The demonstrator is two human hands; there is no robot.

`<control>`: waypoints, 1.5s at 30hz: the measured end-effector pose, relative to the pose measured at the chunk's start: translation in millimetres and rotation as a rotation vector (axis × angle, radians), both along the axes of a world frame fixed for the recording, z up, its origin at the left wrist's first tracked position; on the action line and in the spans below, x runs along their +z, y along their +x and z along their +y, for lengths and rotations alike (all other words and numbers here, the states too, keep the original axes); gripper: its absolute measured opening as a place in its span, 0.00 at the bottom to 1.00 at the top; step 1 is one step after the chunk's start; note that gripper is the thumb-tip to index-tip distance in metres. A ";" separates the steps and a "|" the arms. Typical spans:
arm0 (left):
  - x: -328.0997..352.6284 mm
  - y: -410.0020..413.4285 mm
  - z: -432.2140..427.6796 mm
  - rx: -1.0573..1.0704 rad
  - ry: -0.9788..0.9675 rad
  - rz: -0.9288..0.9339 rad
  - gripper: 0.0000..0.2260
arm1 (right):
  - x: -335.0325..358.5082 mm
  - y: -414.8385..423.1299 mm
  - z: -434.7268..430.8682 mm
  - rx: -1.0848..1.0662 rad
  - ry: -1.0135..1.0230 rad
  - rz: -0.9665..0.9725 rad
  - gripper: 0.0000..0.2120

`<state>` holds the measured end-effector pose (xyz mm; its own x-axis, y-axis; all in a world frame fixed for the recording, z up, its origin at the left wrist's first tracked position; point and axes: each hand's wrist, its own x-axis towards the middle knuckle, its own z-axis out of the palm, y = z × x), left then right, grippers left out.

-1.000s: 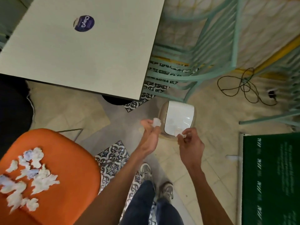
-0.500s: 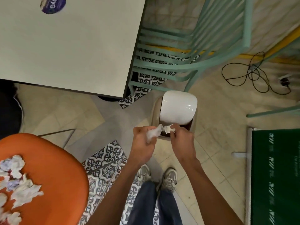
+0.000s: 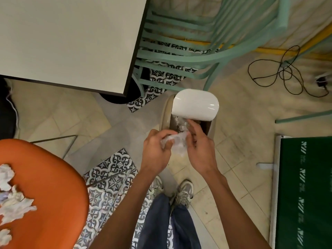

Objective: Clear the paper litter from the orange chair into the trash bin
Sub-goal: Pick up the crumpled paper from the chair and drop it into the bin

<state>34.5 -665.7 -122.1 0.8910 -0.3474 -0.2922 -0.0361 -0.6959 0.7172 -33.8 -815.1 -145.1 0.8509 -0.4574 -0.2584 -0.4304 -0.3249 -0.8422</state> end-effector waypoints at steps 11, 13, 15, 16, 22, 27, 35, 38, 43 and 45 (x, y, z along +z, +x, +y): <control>-3.9 0.4 -36.3 0.263 -0.365 0.389 0.12 | -1.3 -6.5 -7.3 0.022 0.109 -0.001 0.12; -1.8 -3.4 -36.6 0.304 -0.380 0.465 0.11 | -3.5 -7.6 -9.0 -0.018 -0.005 0.005 0.10; -1.2 -6.0 -36.2 0.346 -0.387 0.475 0.06 | 0.1 -9.0 -4.3 -0.049 -0.042 0.001 0.09; -1.4 -6.5 -35.9 0.356 -0.376 0.448 0.05 | 3.2 -9.6 0.3 -0.051 -0.056 -0.005 0.09; 2.5 -3.0 -39.6 0.280 -0.223 0.232 0.09 | 12.9 -13.2 17.8 -0.030 -0.282 -0.069 0.10; 4.7 10.2 -31.8 0.207 -0.029 -0.145 0.09 | 4.6 -2.7 10.7 0.178 -0.559 0.103 0.18; -15.0 41.4 -23.2 0.129 0.131 -0.033 0.18 | -4.2 19.5 15.1 0.380 -0.717 0.423 0.19; -16.3 45.7 -20.6 0.110 0.117 -0.042 0.17 | -12.0 28.7 22.0 0.428 -0.746 0.516 0.17; -18.3 44.8 -19.7 0.132 0.085 -0.035 0.16 | -20.9 45.6 23.6 0.448 -0.685 0.593 0.18; -17.7 43.5 -18.6 0.138 0.076 -0.032 0.17 | -21.6 48.1 21.4 0.474 -0.655 0.602 0.15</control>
<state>78.0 -684.3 -139.8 0.9380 -0.1985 -0.2842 0.0422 -0.7483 0.6620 14.3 -793.7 -166.7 0.7924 -0.3117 -0.5244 -0.4319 -0.8937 -0.1214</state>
